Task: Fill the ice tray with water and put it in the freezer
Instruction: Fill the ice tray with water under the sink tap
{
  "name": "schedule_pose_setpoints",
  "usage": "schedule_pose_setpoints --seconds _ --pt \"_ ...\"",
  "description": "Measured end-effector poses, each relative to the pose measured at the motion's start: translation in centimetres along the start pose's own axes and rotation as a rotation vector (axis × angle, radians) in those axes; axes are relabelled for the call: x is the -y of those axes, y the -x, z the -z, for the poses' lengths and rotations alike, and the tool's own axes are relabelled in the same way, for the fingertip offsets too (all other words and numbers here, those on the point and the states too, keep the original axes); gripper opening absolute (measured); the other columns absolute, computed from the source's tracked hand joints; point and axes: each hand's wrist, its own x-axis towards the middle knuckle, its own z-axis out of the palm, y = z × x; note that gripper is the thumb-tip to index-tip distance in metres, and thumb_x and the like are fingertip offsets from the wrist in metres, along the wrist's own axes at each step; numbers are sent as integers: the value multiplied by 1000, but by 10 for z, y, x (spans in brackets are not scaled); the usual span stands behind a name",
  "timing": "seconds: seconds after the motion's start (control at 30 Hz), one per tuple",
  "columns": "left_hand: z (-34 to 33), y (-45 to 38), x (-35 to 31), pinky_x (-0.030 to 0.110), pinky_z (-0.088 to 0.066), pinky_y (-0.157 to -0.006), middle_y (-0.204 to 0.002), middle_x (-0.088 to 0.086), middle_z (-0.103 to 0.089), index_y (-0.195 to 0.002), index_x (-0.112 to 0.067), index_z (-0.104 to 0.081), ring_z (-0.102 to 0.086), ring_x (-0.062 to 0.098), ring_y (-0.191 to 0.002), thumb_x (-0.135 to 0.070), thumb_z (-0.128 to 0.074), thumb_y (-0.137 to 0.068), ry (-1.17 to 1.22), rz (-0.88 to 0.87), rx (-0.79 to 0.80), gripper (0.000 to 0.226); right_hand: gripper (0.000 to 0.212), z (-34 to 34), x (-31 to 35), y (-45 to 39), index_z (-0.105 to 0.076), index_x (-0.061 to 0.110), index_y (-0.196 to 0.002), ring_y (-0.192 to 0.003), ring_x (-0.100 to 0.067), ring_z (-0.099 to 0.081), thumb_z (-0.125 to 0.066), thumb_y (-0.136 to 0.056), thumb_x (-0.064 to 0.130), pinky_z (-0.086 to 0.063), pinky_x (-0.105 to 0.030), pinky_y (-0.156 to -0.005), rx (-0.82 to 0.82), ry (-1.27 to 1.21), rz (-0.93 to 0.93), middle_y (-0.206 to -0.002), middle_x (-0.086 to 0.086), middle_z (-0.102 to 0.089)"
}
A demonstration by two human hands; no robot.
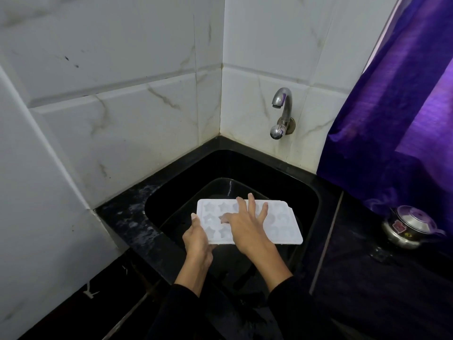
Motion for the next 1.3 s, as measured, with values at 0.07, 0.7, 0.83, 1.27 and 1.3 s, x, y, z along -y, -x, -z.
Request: schedule_pose_setpoints --seconds 0.07,0.7,0.83,1.27,1.3 --pt "0 1 0 39 -55 -64 -89 10 -68 -86 -16 -59 -67 26 -79 -42 -40 -100 2 -3 9 36 60 0 1 0 -48 29 -137 -146 -40 18 -60 -88 -4 13 -65 -112 -3 -1 -5 -160 -16 -1" --pt "-1 -2 2 39 -55 -64 -90 9 -68 -98 -13 -59 -67 26 -80 -43 -38 -100 -10 -6 11 37 59 0 1 -1 -49 26 -136 -146 -38 18 -60 -88 -4 13 -64 -112 -10 6 2 -161 -14 -2" --pt "0 -2 1 38 -55 -63 -89 10 -68 -94 -14 -59 -67 26 -79 -43 -38 -100 -7 1 5 36 56 -2 4 -2 -48 25 -138 -147 -37 17 -60 -90 -1 14 -63 -112 -6 9 6 -161 -13 -4" --pt "2 -4 3 37 -55 -64 -90 13 -69 -87 -15 -61 -68 27 -78 -42 -40 -100 -10 5 17 37 63 -3 18 -7 -41 26 -139 -146 -37 18 -63 -86 0 10 -63 -114 -23 -9 103 -160 -14 3" --pt "2 -4 3 37 -55 -65 -90 13 -69 -87 -15 -60 -68 27 -78 -42 -40 -100 -8 4 16 36 62 -5 20 -8 -43 28 -140 -146 -37 19 -64 -87 4 11 -63 -113 -14 1 104 -161 -14 4"
